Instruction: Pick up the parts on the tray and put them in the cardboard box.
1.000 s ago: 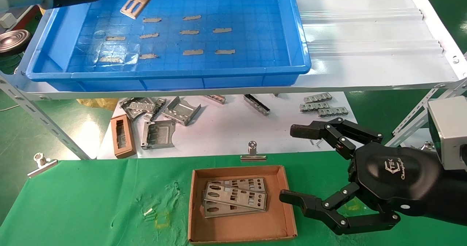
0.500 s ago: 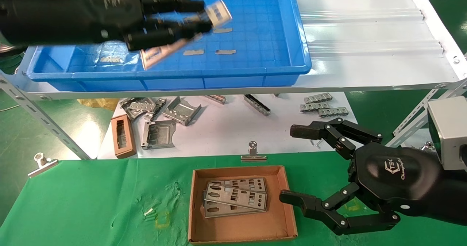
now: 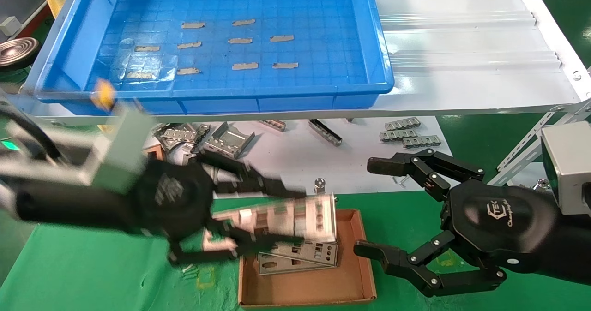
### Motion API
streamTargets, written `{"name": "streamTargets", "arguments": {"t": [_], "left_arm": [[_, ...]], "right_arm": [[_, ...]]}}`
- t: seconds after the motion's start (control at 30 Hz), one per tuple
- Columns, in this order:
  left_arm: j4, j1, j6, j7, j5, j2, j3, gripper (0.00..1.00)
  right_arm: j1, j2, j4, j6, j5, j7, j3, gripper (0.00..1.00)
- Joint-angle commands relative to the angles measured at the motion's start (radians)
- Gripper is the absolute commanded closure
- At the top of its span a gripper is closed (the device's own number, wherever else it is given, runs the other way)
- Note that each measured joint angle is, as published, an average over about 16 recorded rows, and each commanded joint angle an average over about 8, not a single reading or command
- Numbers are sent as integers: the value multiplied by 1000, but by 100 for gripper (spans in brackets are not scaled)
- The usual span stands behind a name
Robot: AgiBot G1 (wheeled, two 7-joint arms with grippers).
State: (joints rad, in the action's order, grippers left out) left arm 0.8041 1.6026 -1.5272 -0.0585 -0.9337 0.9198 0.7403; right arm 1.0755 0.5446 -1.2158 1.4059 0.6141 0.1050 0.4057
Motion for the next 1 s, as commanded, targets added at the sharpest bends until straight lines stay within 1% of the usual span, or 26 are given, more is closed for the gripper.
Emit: {"name": "streamTargets", "arguments": {"t": [0.03, 0.27, 0.47, 0.5, 0.53, 0.73, 0.77, 0.8, 0.9, 1.0], "left_arm": [[35, -38, 19, -17, 1, -11, 39, 100], [-94, -112, 195, -195, -148, 150, 103, 100], [-221, -145, 282, -333, -209, 267, 131, 100], [-242, -147, 288, -351, -215, 283, 134, 96], [-261, -147, 292, -370, -220, 297, 136, 85], [-347, -134, 319, -487, -245, 351, 143, 10], [-358, -131, 322, -504, -246, 355, 142, 1], [-369, -128, 323, -521, -247, 359, 142, 0], [-400, -119, 315, -557, -246, 367, 139, 0], [-433, -110, 294, -574, -243, 373, 138, 0]], "right_arm": [[0, 0, 0, 0, 0, 0, 0, 0], [0, 0, 0, 0, 0, 0, 0, 0], [0, 0, 0, 0, 0, 0, 0, 0], [0, 0, 0, 0, 0, 0, 0, 0], [0, 0, 0, 0, 0, 0, 0, 0], [0, 0, 0, 0, 0, 0, 0, 0], [0, 0, 0, 0, 0, 0, 0, 0], [0, 0, 0, 0, 0, 0, 0, 0], [0, 0, 0, 0, 0, 0, 0, 0], [0, 0, 0, 0, 0, 0, 0, 0]]}}
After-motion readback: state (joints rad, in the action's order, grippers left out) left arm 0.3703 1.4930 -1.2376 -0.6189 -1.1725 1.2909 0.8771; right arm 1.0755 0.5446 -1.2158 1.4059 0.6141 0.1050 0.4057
